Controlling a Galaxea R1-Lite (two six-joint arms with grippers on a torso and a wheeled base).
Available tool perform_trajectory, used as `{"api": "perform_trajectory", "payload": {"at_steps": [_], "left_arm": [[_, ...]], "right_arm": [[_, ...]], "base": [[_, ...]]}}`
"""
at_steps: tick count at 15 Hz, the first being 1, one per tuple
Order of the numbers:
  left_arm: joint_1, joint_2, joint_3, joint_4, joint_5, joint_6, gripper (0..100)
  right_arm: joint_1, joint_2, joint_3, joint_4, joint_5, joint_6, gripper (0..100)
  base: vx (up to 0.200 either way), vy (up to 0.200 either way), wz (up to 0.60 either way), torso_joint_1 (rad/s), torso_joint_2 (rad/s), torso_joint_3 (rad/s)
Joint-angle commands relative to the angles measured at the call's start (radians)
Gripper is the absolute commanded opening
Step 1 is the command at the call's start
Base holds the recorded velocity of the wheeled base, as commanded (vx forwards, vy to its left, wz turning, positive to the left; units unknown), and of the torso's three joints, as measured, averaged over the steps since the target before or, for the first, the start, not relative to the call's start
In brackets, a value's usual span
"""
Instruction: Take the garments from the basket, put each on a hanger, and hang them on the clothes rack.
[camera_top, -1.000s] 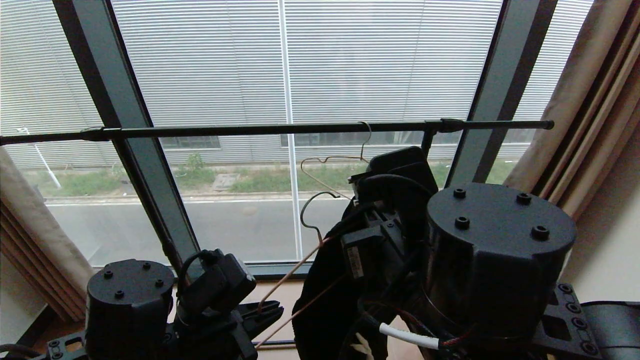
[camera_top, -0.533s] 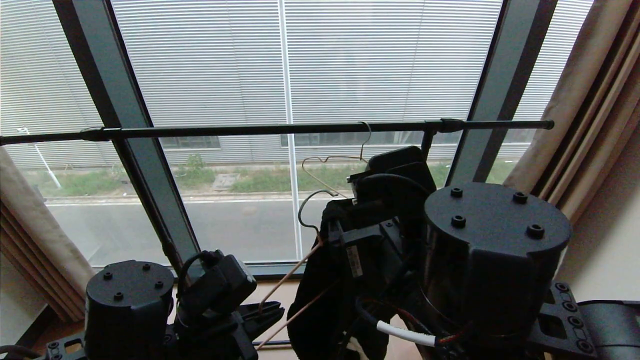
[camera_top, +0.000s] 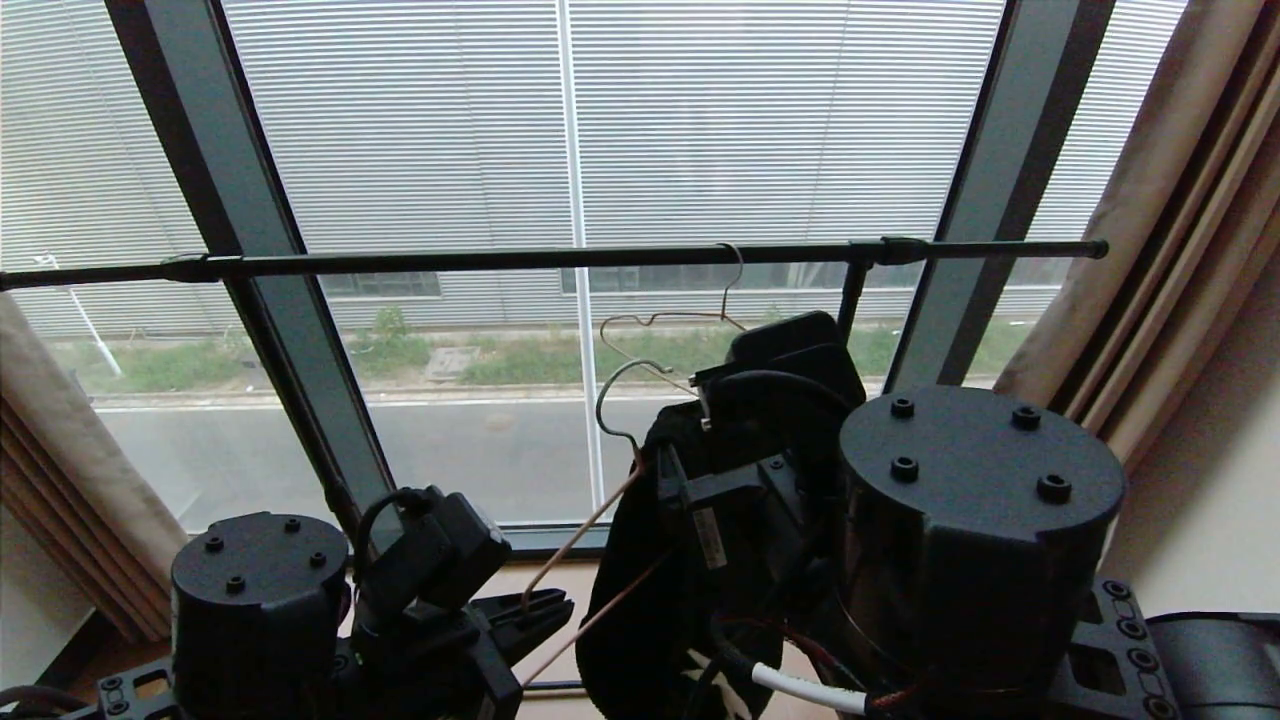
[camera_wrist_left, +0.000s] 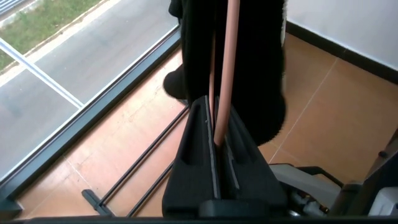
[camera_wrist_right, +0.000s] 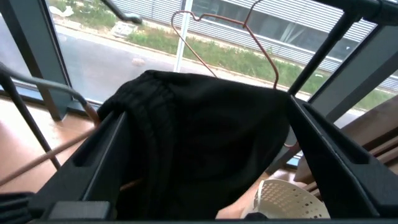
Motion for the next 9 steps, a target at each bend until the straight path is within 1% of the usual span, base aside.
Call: {"api": "perform_trajectory", "payload": {"at_steps": [1,2,4,6,7,8,9], "left_arm": [[0.011,0.02,-0.005,-0.003,0.001,-0.003,0],[0.026,0.031,-0.008,-0.029,0.001,-0.004,0],[0.026,0.031,-0.008,-0.033,0.001,-0.004,0],[0.032,0.03,-0.006,-0.063,0.001,-0.006,0],[0.032,0.026,-0.003,-0.074,0.001,-0.006,0],[0.032,0.026,-0.002,-0.079,0.001,-0.006,0],[0.032,0.022,0.012,-0.086,-0.002,-0.006,0]], "right_arm": [[0.001,-0.011,0.007,0.0,0.0,-0.001,100],[0.004,-0.029,0.024,0.003,0.002,-0.003,100],[0.004,-0.033,0.028,0.003,0.003,-0.003,100],[0.008,-0.059,0.08,0.009,0.014,-0.007,100],[0.008,-0.074,0.119,0.001,0.055,-0.01,100],[0.008,-0.085,0.136,0.001,0.081,-0.01,100],[0.005,-0.138,0.186,0.003,0.144,-0.012,100]], "base": [[0.0,0.0,0.0,0.0,0.0,0.0],[0.0,0.0,0.0,0.0,0.0,0.0],[0.0,0.0,0.0,0.0,0.0,0.0],[0.0,0.0,0.0,0.0,0.0,0.0],[0.0,0.0,0.0,0.0,0.0,0.0],[0.0,0.0,0.0,0.0,0.0,0.0],[0.0,0.0,0.0,0.0,0.0,0.0]]}}
